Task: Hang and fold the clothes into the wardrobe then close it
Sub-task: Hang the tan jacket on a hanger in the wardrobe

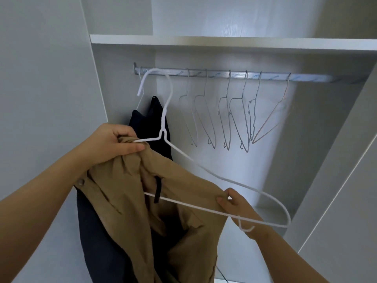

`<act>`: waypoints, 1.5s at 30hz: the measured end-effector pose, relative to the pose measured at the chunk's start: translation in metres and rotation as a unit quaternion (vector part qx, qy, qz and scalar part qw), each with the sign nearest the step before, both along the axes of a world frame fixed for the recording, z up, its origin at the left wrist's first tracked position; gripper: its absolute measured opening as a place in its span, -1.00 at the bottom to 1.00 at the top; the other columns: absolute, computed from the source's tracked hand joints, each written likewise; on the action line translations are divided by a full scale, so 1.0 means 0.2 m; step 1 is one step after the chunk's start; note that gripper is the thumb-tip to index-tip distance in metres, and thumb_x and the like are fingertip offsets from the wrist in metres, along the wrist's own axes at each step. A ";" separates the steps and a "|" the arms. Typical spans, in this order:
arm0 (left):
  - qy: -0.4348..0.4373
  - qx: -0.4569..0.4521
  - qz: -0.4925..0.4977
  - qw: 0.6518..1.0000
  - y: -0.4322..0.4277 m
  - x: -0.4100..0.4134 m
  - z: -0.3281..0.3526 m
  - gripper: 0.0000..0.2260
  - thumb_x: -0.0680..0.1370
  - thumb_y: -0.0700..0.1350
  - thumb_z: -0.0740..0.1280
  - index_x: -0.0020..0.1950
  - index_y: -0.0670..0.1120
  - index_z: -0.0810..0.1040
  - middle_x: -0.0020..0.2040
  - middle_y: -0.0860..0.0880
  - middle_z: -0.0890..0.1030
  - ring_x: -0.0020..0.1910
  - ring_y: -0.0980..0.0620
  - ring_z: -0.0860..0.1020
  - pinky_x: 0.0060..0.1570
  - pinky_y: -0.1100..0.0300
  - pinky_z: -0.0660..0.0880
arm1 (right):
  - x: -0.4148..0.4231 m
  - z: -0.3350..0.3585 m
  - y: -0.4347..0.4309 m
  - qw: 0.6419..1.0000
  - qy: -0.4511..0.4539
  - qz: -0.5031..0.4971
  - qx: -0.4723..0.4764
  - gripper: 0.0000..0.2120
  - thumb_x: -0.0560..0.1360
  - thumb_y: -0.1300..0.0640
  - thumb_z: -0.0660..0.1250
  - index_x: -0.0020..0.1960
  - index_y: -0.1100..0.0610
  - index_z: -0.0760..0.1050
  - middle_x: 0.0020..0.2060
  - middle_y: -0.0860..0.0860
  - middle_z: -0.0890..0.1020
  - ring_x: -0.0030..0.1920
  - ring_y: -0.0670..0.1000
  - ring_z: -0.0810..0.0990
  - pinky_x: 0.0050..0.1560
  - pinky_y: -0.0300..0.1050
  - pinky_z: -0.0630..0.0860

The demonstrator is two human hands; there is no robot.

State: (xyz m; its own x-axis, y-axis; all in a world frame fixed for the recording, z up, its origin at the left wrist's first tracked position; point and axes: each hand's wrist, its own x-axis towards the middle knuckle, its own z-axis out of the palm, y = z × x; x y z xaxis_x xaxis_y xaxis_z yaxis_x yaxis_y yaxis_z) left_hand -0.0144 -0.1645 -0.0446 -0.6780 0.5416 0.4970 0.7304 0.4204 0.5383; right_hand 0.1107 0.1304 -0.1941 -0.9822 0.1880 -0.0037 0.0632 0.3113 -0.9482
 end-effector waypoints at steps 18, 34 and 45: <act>0.164 -0.251 -0.106 0.948 0.07 -0.08 -0.16 -0.59 0.46 0.18 0.25 -0.30 -0.17 0.52 -0.43 0.08 0.44 -0.43 0.15 0.42 -0.28 0.42 0.33 | 0.05 0.13 0.11 0.865 -0.202 0.155 0.433 -0.70 0.29 -0.07 0.47 -0.06 -0.02 0.48 -0.16 -0.08 0.53 -0.12 -0.03 0.51 -0.17 -0.21 0.40; 0.394 -0.168 -0.071 0.901 0.07 -0.04 -0.19 -0.37 0.62 0.19 -0.16 -0.17 -0.10 0.61 -0.41 0.00 0.54 -0.52 0.08 0.51 -0.55 0.24 0.49 | 0.12 -0.04 0.19 0.972 0.003 -0.230 -0.041 -0.90 0.50 0.32 0.26 -0.11 0.16 0.39 -0.18 0.12 0.52 -0.21 0.03 0.50 -0.25 -0.16 0.46; 0.458 -0.244 0.018 0.855 0.14 0.00 -0.17 -0.40 0.64 0.09 -0.13 -0.30 -0.15 0.57 -0.53 -0.05 0.41 -0.67 0.03 0.35 -0.69 0.31 0.26 | 0.10 0.08 0.15 0.849 -0.023 -0.273 0.452 -0.84 0.63 0.00 -0.03 0.13 0.04 0.22 -0.38 -0.07 0.38 -0.41 -0.03 0.36 -0.47 -0.22 0.16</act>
